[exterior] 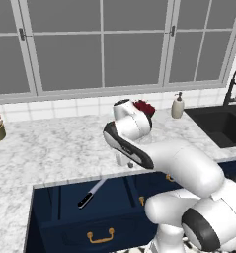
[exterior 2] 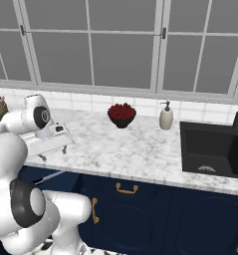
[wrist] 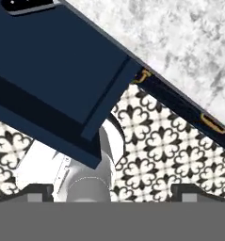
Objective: Pick up the knife from the drawer and place it on the cutting board. Then place the meat from the plate to the cutting board.
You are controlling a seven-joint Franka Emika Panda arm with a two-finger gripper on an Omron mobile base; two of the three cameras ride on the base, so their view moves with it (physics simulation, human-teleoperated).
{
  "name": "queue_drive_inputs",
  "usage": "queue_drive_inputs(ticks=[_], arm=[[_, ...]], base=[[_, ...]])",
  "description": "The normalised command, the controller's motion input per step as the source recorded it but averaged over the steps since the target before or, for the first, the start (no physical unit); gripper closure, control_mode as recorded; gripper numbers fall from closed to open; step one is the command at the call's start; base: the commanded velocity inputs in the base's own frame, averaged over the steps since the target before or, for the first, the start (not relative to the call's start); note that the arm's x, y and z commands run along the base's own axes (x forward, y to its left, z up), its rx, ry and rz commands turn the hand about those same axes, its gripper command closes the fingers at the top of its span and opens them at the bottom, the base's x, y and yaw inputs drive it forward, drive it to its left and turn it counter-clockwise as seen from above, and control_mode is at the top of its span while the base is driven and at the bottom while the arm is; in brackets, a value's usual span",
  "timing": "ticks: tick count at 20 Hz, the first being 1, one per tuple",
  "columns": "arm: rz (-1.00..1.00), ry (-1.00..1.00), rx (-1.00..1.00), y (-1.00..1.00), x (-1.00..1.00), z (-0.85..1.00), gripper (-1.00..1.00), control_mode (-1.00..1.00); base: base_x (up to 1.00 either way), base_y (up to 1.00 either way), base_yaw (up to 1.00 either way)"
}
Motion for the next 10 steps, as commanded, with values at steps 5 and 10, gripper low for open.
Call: queue_drive_inputs(ticks=[5,10], arm=[[0.34,0.22,-0.01,0.57,-0.01,-0.45,-1.0,-1.0],[0.31,0.06,0.0,0.53,-0.3,-0.73,-1.0,-1.0]], base=[[0.0,0.0,0.0],[0.0,0.0,0.0]])
